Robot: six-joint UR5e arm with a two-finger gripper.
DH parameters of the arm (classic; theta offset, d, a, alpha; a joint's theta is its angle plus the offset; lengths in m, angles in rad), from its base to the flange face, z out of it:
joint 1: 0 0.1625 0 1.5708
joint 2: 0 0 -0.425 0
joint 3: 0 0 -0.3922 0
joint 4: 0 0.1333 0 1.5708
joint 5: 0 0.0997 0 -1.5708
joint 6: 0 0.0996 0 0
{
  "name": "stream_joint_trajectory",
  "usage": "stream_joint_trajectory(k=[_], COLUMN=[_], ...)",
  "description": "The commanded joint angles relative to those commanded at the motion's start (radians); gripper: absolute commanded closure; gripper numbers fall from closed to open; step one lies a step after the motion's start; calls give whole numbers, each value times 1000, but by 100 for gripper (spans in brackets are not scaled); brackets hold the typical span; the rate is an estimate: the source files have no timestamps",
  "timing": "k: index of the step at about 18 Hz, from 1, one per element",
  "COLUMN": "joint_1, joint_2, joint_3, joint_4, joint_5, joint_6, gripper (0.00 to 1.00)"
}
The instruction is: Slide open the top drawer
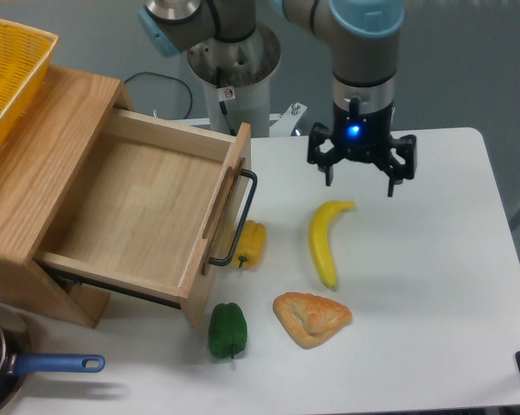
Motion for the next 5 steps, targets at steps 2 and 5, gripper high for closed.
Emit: stream_joint_trajectory(k=[2,5], joint_1=[8,14], joint_2=[-12,-38], joint_3=[-20,-46], joint_4=[-32,-37], joint_5=[49,107], joint_6=[98,183], gripper=[0,0])
